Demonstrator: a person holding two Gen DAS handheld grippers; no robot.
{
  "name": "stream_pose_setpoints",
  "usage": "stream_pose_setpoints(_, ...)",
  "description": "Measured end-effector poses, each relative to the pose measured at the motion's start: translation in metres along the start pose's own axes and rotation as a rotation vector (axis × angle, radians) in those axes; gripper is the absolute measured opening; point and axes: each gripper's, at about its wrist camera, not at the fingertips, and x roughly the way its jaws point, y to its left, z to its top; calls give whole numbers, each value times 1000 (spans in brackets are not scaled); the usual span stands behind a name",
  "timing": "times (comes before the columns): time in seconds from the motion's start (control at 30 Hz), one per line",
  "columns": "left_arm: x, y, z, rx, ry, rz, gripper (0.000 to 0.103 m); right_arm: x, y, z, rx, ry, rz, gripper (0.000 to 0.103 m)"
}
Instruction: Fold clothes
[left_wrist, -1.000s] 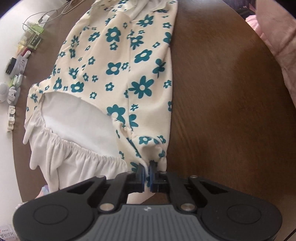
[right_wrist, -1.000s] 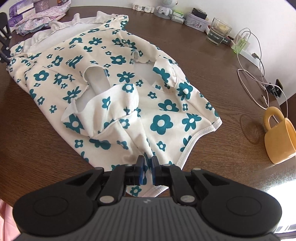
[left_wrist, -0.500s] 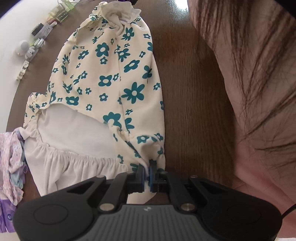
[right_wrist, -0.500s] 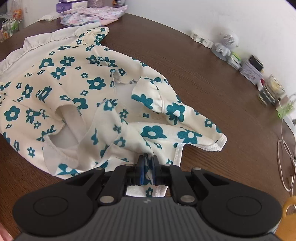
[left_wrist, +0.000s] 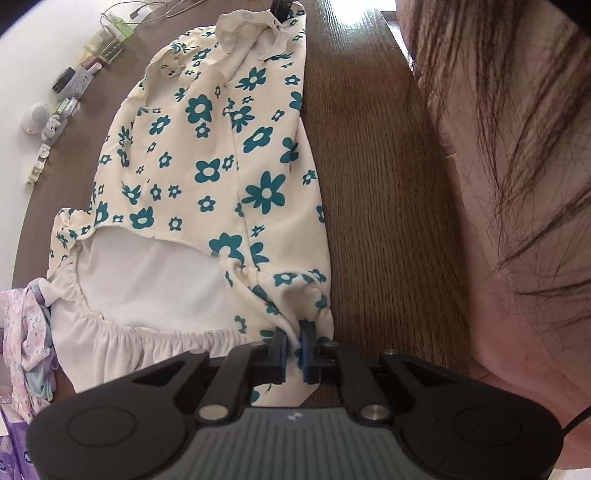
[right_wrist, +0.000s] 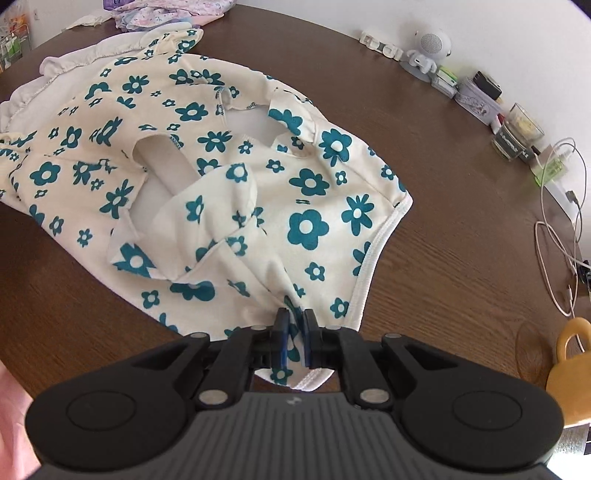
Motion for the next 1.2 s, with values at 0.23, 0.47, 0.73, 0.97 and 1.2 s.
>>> stream_pose_setpoints(0.23,-35,37,-24,-190,-83,169,55,-30,-23,13,128,-155,-7,19)
stream_pose_setpoints(0.47,-17,134,-33,-503,-86,360,70,-3,-60,44,234,-203,-48,39)
stream_pose_setpoints(0.73,66,231,-13,-632,-148,386,63,51,-96,70,339,-220,-42,43)
stream_pose_setpoints(0.97,110,280,-30,-778,-141,330,37,78,-106,74,363,-209,-17,43)
stream_pose_setpoints(1.2,103,251,-34,-736,-139,324,0,90,-103,73,353,-195,-2,43)
